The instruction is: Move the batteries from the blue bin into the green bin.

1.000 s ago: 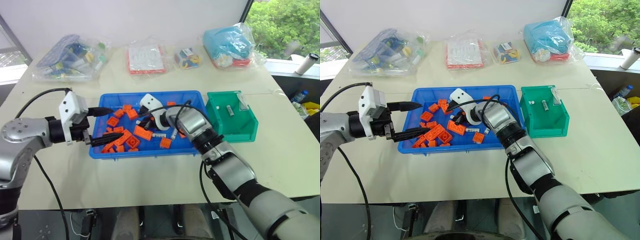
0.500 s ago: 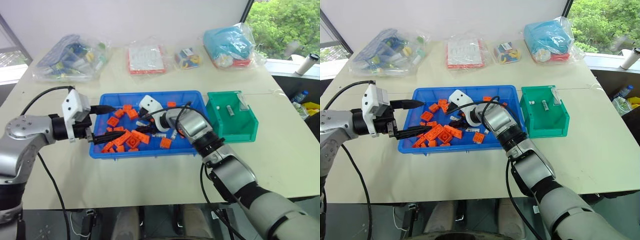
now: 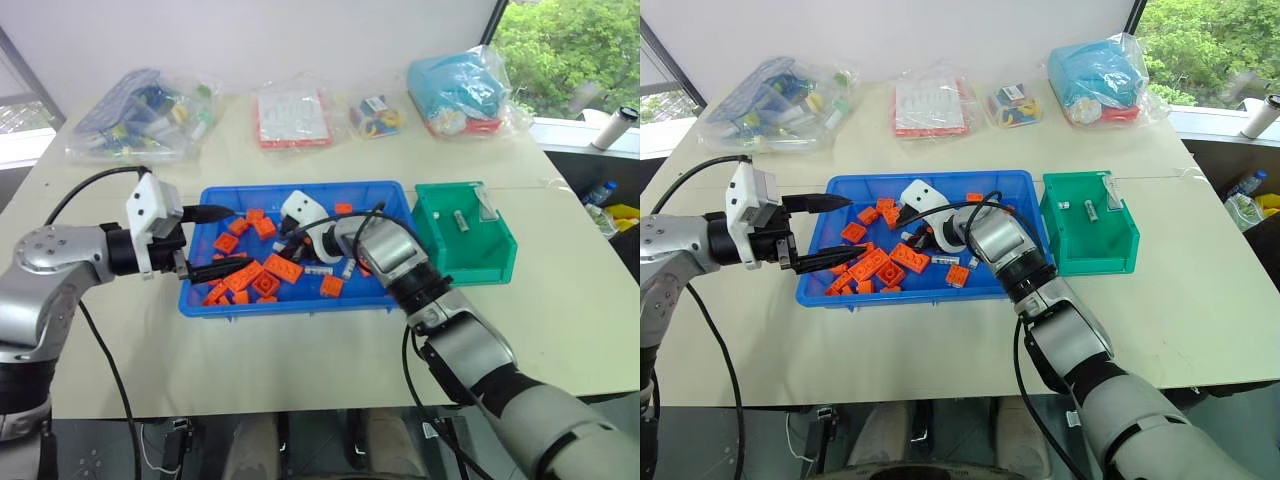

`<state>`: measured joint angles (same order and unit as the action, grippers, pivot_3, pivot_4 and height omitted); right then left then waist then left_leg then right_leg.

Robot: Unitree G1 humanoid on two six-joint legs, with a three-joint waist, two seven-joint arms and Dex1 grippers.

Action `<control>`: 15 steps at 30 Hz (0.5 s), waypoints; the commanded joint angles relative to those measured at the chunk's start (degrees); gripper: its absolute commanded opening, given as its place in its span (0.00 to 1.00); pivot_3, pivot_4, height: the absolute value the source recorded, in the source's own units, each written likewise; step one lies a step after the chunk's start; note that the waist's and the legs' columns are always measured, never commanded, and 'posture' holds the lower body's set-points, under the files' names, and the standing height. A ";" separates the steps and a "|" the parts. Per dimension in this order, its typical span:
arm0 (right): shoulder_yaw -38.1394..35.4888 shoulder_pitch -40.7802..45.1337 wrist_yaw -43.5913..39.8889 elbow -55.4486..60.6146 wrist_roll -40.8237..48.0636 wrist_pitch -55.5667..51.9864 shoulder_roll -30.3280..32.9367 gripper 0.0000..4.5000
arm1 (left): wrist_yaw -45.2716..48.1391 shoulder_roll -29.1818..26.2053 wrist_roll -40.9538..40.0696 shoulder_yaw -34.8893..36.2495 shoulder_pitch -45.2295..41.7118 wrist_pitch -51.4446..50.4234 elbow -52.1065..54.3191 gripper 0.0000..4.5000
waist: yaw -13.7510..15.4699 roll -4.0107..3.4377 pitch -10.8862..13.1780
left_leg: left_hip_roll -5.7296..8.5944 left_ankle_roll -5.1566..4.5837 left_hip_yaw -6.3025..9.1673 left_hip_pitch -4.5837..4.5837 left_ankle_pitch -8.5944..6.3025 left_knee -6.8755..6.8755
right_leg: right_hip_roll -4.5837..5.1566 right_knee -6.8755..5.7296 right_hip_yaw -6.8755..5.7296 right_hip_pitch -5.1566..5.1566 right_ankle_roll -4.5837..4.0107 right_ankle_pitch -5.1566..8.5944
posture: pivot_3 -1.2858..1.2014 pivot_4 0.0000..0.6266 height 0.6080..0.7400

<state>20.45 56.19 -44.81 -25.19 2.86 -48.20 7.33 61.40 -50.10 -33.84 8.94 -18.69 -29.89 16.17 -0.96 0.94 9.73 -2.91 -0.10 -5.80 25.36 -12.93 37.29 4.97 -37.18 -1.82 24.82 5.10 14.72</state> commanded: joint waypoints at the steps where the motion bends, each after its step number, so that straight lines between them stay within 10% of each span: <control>1: -7.46 3.37 -0.39 10.39 3.92 -5.93 4.38 0.26 | 0.43 0.85 -1.02 -1.15 0.53 -0.08 2.93 1.00 | 0.12 0.00 0.01 | 0.01 0.00 0.00 0.02 0.00 0.01 | 0.02 0.00 0.00 0.02 0.00 0.00 | 0.52 0.24 0.98; 8: -19.07 3.95 -1.48 24.51 12.24 -20.73 18.32 0.26 | -0.41 3.44 -0.56 -2.79 -0.01 0.73 1.97 1.00 | 0.20 0.02 0.01 | 0.02 -0.01 0.02 0.02 -0.01 -0.01 | 0.02 0.05 -0.01 0.00 0.00 0.00 | 0.52 0.24 0.98; 15: -12.40 1.10 3.29 20.82 11.20 -15.73 10.57 0.34 | 0.14 2.89 -0.06 -2.72 -1.06 1.00 0.61 1.00 | -1.69 0.01 0.01 | -0.14 -0.01 0.04 -0.09 0.00 -0.16 | -0.24 -0.03 0.03 0.05 -0.01 0.00 | 0.52 0.24 0.98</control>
<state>6.67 57.07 -42.42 -4.34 14.03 -66.52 19.16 61.26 -46.54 -34.15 5.21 -19.34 -29.66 16.44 -2.65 0.95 9.74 -3.05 -0.11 -5.74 25.30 -12.92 37.13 4.73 -37.21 -1.80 24.88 5.09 14.73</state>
